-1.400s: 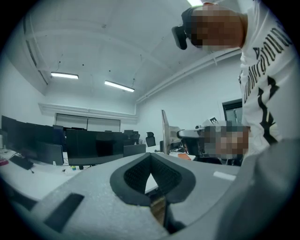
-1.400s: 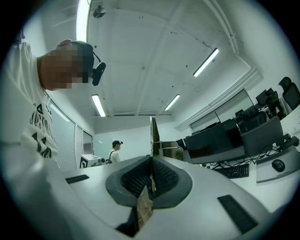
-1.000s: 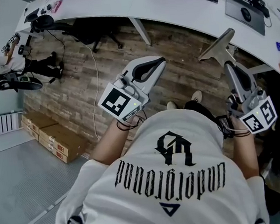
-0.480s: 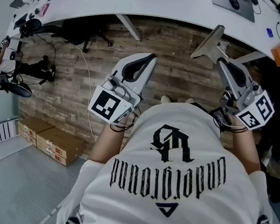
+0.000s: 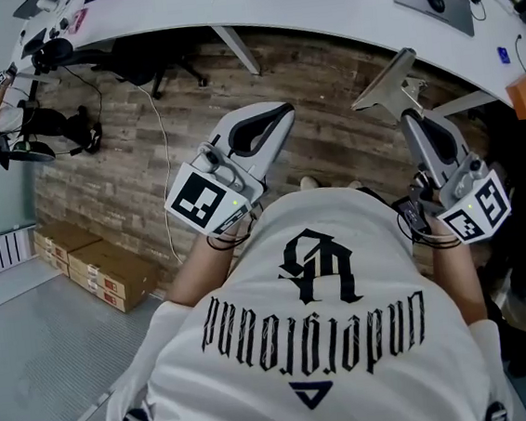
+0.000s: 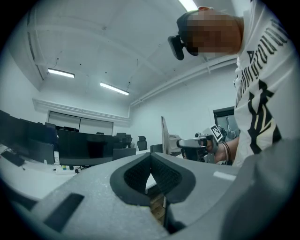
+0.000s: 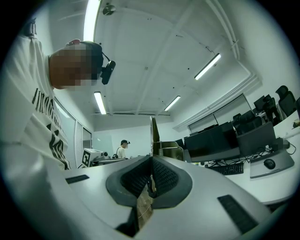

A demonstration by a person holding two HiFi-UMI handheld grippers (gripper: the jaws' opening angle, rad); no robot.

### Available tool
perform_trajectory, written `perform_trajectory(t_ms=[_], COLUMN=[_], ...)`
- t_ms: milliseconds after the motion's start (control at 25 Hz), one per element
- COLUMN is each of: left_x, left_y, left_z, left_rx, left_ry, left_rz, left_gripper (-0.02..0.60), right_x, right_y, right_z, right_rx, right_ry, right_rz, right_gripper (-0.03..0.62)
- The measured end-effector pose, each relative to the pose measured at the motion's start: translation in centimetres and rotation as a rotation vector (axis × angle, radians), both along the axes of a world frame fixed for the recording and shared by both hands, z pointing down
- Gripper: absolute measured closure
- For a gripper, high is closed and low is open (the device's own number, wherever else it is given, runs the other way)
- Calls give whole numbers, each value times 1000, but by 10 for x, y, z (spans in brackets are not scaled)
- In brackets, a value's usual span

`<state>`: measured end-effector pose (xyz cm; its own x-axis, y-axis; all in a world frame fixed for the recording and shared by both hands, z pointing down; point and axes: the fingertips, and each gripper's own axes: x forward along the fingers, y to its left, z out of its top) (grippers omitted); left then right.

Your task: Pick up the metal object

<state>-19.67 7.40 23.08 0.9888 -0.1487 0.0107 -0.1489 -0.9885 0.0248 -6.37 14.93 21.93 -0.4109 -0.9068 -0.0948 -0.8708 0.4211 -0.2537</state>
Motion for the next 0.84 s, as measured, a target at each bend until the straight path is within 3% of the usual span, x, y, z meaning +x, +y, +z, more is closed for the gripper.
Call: perform_trajectory(t_ms=[840], left_x=[-9], left_y=[-20], left_z=[4], left_rx=[-12], left_ry=[12], left_rz=[1], left_gripper=[568], right_x=[-14], right_y=[-19], right_z=[3], right_rx=[-3], right_ry=[11], right_rz=[-7], right_gripper=[577])
